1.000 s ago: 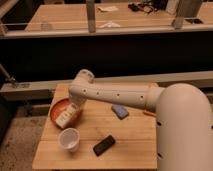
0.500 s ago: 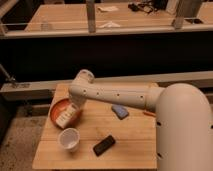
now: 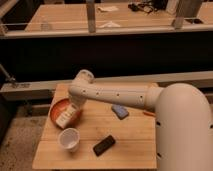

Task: Place the bottle in the ceramic bowl

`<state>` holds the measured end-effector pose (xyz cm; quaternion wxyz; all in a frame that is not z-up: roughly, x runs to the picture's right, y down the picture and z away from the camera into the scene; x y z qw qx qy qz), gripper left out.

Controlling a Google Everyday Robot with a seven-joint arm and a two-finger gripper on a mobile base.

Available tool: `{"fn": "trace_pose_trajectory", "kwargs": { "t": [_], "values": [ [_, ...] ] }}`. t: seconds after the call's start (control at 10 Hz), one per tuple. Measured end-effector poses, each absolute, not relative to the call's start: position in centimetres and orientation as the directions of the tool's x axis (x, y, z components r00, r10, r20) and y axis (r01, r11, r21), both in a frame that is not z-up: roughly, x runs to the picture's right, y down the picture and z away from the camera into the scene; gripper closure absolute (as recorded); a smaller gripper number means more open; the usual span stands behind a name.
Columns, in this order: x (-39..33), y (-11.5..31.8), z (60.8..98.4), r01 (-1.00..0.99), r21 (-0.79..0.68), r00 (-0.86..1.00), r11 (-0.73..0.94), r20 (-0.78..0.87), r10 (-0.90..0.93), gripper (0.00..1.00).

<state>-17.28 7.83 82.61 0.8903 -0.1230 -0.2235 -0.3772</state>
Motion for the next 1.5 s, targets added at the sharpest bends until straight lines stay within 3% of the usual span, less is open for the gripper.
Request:
{"fn": "trace_pose_trajectory", "kwargs": {
  "t": [1.5],
  "values": [
    [-17.55, 7.99, 82.65, 0.742, -0.035, 0.597, 0.67, 0.49, -0.636, 0.75]
  ]
}}
